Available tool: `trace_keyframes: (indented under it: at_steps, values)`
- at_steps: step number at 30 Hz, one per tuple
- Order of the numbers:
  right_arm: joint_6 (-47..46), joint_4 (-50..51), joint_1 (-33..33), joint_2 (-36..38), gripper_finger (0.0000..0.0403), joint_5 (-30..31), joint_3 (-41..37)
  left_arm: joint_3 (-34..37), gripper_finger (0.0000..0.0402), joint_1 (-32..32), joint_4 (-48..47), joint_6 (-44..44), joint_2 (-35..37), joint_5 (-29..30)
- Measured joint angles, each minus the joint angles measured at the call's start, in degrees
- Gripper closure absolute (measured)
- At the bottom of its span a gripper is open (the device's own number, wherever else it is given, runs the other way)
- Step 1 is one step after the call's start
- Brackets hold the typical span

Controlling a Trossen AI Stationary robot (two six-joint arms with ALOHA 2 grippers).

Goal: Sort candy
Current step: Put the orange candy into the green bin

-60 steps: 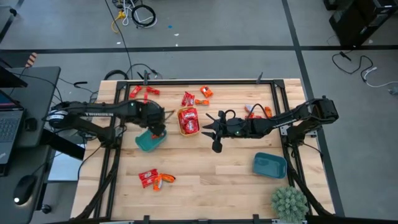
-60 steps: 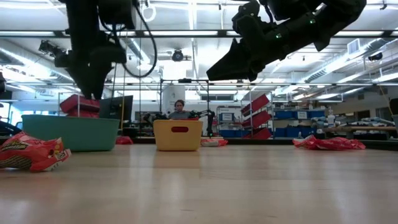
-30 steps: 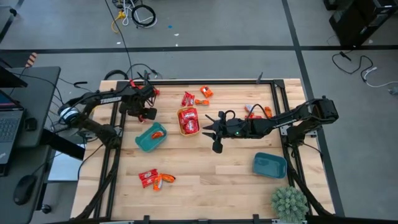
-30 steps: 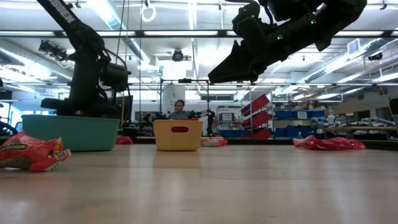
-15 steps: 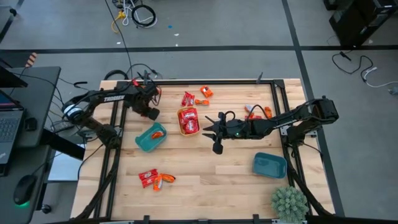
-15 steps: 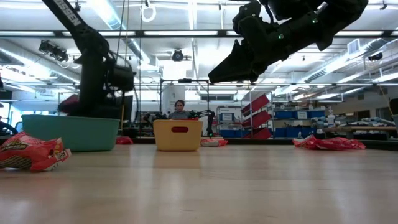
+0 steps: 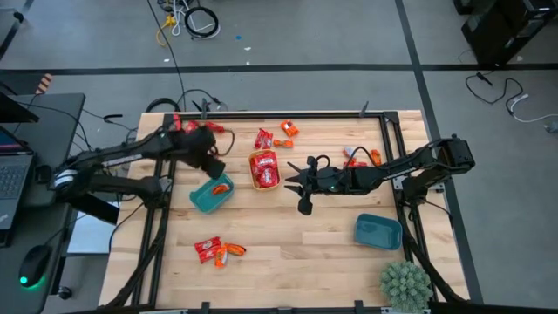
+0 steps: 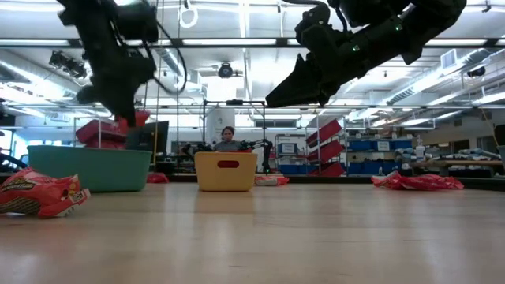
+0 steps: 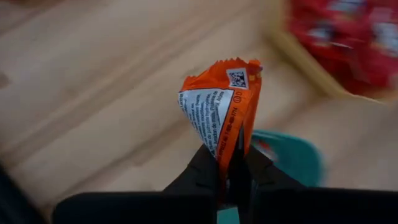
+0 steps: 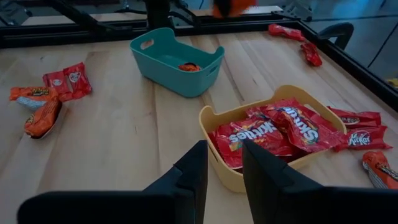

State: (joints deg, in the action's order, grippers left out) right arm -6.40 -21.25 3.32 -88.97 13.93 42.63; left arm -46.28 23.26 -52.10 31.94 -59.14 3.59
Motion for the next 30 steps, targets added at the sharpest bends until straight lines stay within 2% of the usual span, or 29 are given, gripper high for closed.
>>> trace_keyframes:
  at_steps: [3, 7, 13, 19, 24, 30]
  values:
    - [-0.06, -0.03, 0.02, 0.01, 0.0318, 0.07, 0.0, 0.0, 0.0385, -7.72, -0.07, 4.87, 2.47, 1.86]
    - [-0.51, 0.01, 0.01, 0.01, 0.0321, 0.07, 0.0, 0.0, 0.0386, -17.75, -1.33, 10.9, 2.22, 5.46]
    - [-0.54, 0.16, 0.0, 0.01, 0.0321, 0.07, 0.0, 1.09, 0.0386, -26.96, -9.11, 21.9, -1.94, 7.46]
    - [-0.73, 0.46, 0.01, -0.01, 0.0321, 0.07, 0.0, 5.77, 0.0386, -30.61, -5.51, 26.8, -4.29, 3.6]
    - [-0.97, 0.45, 0.01, 0.0, 0.0321, 0.07, 0.0, 8.16, 0.038, -30.88, -4.36, 28.31, -5.09, 3.67]
    - [-1.0, 0.34, 0.02, 0.01, 0.0321, 0.07, 0.0, 9.2, 0.0335, -30.87, -3.27, 22.05, -6.11, 3.86]
